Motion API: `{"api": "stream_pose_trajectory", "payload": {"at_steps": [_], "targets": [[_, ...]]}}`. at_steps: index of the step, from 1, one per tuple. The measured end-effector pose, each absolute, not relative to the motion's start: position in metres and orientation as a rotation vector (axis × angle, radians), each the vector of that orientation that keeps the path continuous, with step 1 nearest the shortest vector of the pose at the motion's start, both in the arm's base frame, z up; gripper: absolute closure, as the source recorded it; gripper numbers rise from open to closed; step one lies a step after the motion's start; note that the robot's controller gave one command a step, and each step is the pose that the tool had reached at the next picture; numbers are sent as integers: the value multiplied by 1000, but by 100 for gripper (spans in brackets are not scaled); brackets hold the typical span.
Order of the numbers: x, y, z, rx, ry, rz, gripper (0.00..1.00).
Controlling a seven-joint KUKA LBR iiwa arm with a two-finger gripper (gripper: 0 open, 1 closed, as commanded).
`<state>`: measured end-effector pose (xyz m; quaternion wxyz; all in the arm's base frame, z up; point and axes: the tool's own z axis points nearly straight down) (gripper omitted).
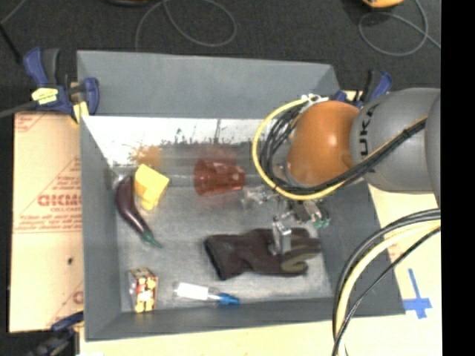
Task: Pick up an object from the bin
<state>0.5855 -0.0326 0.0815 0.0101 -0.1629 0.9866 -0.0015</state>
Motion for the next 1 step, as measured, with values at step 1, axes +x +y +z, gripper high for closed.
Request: {"api": "stream_pose_trajectory", "payload": {"at_steps": [1], "targets": [[587,-22,75,-555,3072,-8,100]]}}
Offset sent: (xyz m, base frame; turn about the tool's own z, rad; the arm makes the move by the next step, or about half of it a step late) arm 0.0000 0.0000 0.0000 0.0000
